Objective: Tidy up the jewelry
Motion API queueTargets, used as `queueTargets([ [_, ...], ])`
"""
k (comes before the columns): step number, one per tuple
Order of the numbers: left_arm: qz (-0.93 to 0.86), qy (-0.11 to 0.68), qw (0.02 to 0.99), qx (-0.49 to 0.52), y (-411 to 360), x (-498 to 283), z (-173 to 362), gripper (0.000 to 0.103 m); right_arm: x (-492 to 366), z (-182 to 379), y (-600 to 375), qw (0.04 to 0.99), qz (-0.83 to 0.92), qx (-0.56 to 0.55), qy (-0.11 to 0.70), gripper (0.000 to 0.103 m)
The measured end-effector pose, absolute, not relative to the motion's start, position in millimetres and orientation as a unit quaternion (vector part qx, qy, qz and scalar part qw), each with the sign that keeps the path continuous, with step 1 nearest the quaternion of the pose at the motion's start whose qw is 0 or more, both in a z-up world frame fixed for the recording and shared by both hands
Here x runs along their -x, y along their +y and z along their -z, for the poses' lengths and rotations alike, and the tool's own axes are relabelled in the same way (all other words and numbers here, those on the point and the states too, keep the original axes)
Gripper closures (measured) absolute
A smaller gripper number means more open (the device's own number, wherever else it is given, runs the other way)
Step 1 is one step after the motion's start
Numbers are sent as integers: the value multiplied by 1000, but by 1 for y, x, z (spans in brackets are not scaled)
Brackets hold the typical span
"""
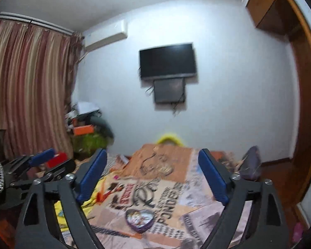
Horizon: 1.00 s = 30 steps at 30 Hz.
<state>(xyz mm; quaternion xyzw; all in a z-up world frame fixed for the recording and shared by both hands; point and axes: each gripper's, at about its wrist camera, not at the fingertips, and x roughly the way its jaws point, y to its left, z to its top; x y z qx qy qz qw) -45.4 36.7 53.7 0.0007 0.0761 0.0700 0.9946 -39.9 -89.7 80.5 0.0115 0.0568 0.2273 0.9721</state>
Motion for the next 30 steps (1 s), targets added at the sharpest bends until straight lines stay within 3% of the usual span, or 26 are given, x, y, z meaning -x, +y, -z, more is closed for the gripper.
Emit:
queueTargets([
  [2,-77,74,994,9,36,51,-52,10,44,-82,-91,975,-216,-13,51,0],
  [5,-82,75,994,24,40,55,-51,5,44,-83,-94,975,-215,-23,52,0],
  [30,-95,86,991,34,40,59,-44,2,54,-67,-103,969,-225,-15,100,0],
])
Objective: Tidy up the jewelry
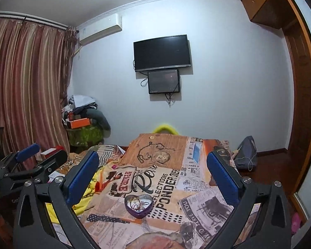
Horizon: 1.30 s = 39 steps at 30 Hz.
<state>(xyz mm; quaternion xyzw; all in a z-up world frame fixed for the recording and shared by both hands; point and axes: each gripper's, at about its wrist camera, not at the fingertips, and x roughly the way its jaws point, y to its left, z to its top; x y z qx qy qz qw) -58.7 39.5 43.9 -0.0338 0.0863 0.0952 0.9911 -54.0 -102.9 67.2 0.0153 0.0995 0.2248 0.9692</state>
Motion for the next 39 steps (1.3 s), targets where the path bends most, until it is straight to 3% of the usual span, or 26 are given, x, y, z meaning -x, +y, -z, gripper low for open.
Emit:
queueTargets([
  [39,-98,103,989,46,49,52,-36,1,55,-67,-97,966,-230,-6,120,0],
])
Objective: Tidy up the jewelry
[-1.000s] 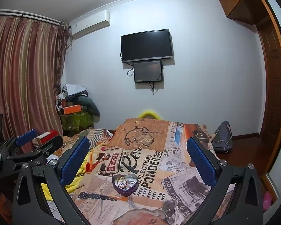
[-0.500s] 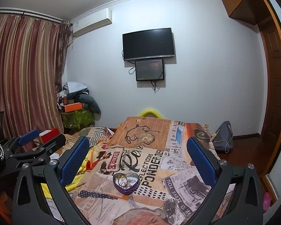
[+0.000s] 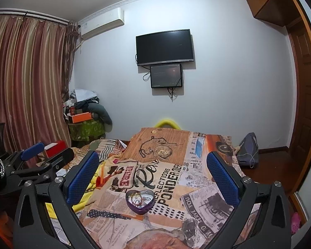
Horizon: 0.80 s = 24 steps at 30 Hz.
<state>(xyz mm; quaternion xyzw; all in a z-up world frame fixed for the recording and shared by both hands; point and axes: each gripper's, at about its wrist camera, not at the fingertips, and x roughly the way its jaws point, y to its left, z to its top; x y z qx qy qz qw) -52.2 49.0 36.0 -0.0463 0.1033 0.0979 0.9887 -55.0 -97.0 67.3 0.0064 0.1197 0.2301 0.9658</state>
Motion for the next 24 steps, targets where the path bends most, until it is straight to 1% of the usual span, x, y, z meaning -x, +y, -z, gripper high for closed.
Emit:
queueTargets([
  [24,-74,108,991,35,43,49,-35,1,49,-63,-101,966,-227,-15,127,0],
])
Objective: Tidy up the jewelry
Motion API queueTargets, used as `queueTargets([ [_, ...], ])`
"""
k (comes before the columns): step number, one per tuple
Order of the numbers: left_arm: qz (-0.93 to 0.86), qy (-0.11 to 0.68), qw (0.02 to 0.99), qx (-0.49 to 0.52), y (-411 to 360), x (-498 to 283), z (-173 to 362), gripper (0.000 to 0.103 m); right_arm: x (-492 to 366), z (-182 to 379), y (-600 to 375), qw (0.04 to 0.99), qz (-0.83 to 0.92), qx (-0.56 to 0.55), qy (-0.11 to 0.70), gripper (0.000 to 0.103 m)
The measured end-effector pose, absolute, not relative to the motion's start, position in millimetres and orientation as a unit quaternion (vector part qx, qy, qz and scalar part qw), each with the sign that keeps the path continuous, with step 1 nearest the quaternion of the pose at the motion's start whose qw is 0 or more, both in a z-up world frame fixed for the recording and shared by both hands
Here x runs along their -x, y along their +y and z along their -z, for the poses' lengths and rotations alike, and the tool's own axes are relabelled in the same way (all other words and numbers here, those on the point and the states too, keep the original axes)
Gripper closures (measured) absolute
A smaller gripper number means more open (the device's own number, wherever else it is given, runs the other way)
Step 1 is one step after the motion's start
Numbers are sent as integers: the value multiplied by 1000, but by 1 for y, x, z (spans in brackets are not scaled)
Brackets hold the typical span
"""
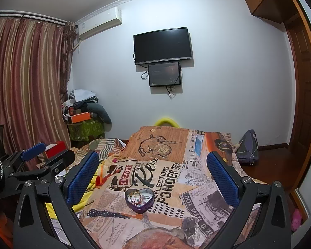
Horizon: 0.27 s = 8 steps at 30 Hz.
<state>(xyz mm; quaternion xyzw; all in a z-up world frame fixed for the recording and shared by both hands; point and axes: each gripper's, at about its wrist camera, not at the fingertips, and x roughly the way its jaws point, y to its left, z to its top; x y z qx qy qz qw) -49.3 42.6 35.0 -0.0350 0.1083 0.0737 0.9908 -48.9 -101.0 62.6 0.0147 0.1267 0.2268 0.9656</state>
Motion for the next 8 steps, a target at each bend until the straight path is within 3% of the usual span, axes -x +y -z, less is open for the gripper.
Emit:
queueTargets([
  [8,-72,111,991,31,42,46,-33,1,47,-60,-100,965,-225,-18,132,0],
])
